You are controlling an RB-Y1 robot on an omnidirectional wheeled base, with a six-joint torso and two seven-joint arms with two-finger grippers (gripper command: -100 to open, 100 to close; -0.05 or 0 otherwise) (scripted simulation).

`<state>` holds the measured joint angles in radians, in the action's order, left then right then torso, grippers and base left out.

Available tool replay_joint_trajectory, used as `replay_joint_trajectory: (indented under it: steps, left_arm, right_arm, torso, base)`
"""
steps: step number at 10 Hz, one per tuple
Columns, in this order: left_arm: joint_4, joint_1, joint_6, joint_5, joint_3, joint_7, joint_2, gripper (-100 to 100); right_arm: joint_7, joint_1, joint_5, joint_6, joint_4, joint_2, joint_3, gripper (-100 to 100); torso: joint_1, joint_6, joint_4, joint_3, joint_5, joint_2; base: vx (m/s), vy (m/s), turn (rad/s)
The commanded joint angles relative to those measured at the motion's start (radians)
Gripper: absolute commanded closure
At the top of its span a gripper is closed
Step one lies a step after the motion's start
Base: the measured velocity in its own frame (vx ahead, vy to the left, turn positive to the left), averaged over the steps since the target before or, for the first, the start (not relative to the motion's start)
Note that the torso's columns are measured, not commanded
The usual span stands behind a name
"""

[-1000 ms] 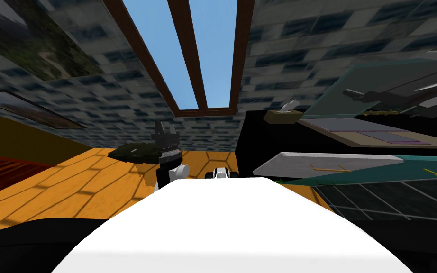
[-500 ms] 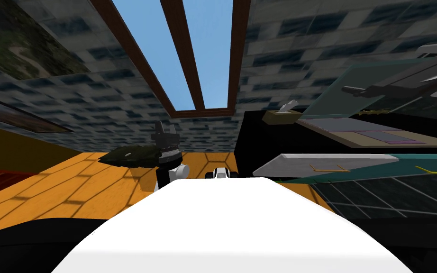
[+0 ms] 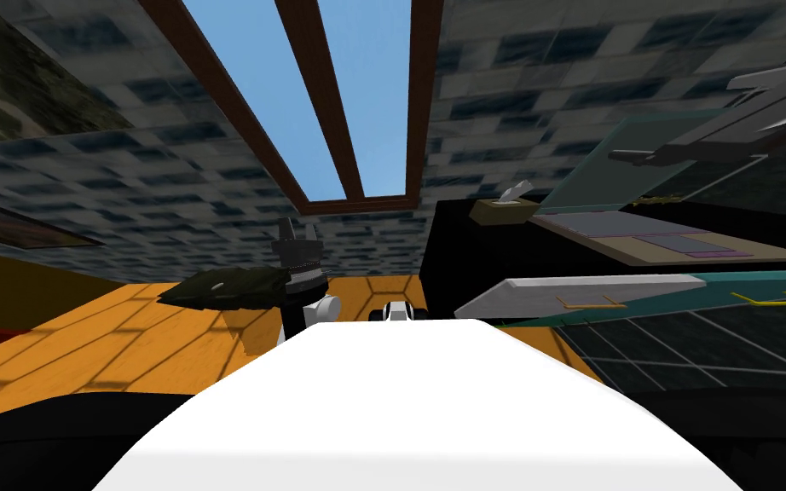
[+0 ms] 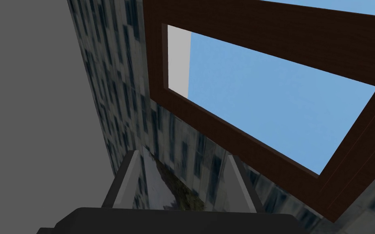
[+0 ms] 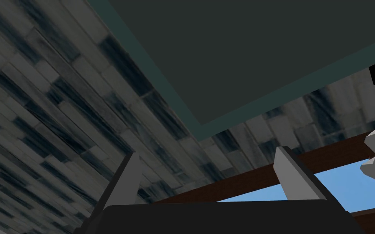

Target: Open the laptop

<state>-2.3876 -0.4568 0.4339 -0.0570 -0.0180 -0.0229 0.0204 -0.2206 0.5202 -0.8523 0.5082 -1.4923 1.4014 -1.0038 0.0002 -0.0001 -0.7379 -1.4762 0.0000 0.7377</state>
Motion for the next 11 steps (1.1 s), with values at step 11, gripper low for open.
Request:
replay_joint_trajectory:
  steps: [11]
  left_arm:
    - [0.0,0.0,0.0,0.0,0.0,0.0,0.0,0]
  right_arm:
    - [0.148,0.115,-0.007,0.058,0.072,0.205,-0.039,-100]
  torso:
    - [-0.001,0.0,0.001,-0.001,0.0,-0.003]
  base:
    - [0.052,0.001,-0.049]
